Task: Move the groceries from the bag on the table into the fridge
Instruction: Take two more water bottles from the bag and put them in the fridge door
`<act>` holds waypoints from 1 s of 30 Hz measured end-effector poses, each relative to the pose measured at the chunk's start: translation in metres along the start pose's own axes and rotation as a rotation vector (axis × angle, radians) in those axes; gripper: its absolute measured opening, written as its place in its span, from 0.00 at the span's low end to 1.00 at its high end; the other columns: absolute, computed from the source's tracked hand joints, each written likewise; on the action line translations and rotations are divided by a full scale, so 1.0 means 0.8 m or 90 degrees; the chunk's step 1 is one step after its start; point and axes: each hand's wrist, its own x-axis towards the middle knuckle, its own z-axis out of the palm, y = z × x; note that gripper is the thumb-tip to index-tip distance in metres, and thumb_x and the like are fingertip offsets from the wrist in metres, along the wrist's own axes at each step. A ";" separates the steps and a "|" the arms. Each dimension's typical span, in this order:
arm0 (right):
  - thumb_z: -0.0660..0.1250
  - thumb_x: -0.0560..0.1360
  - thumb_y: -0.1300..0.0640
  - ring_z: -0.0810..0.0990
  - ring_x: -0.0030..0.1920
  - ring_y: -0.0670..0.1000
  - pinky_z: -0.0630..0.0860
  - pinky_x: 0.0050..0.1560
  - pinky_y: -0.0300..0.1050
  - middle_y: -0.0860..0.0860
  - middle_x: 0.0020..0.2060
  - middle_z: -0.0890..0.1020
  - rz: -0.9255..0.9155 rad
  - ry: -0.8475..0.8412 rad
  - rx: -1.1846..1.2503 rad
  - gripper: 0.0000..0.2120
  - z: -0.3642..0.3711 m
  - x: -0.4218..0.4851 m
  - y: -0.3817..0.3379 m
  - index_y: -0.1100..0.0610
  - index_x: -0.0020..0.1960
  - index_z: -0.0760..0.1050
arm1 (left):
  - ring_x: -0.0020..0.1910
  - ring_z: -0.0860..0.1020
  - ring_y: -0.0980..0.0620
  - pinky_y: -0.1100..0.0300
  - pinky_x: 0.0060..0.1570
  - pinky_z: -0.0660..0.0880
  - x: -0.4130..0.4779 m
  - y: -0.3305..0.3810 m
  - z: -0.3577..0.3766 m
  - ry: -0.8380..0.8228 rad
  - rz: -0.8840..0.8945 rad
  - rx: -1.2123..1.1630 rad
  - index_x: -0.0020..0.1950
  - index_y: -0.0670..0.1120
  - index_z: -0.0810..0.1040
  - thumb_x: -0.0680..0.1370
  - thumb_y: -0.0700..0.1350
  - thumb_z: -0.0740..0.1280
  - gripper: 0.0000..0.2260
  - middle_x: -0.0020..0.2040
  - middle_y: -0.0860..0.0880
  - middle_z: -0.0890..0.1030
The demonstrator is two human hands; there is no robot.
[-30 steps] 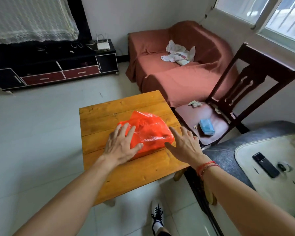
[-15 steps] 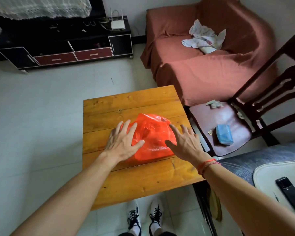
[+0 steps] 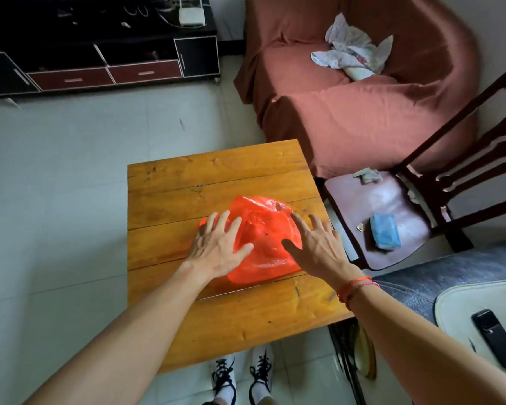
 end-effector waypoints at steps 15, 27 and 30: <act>0.58 0.82 0.51 0.76 0.63 0.66 0.75 0.61 0.59 0.62 0.65 0.76 -0.112 -0.083 0.107 0.24 0.079 0.134 -0.037 0.53 0.77 0.65 | 0.75 0.56 0.40 0.42 0.68 0.63 0.112 -0.026 0.069 -0.087 -0.014 -0.015 0.76 0.46 0.60 0.81 0.55 0.61 0.27 0.75 0.43 0.61; 0.59 0.77 0.65 0.83 0.48 0.68 0.78 0.45 0.58 0.63 0.47 0.85 -0.132 -0.235 0.137 0.16 0.161 0.185 -0.056 0.62 0.63 0.77 | 0.72 0.60 0.40 0.42 0.65 0.65 0.120 -0.048 0.113 -0.228 -0.049 -0.004 0.71 0.45 0.65 0.75 0.50 0.68 0.27 0.70 0.43 0.65; 0.63 0.73 0.57 0.76 0.66 0.65 0.69 0.69 0.58 0.64 0.57 0.81 -0.122 -0.274 0.087 0.28 0.175 0.188 -0.041 0.57 0.73 0.68 | 0.73 0.59 0.40 0.40 0.65 0.65 0.124 -0.047 0.116 -0.242 -0.044 -0.007 0.71 0.46 0.65 0.73 0.52 0.70 0.30 0.71 0.43 0.65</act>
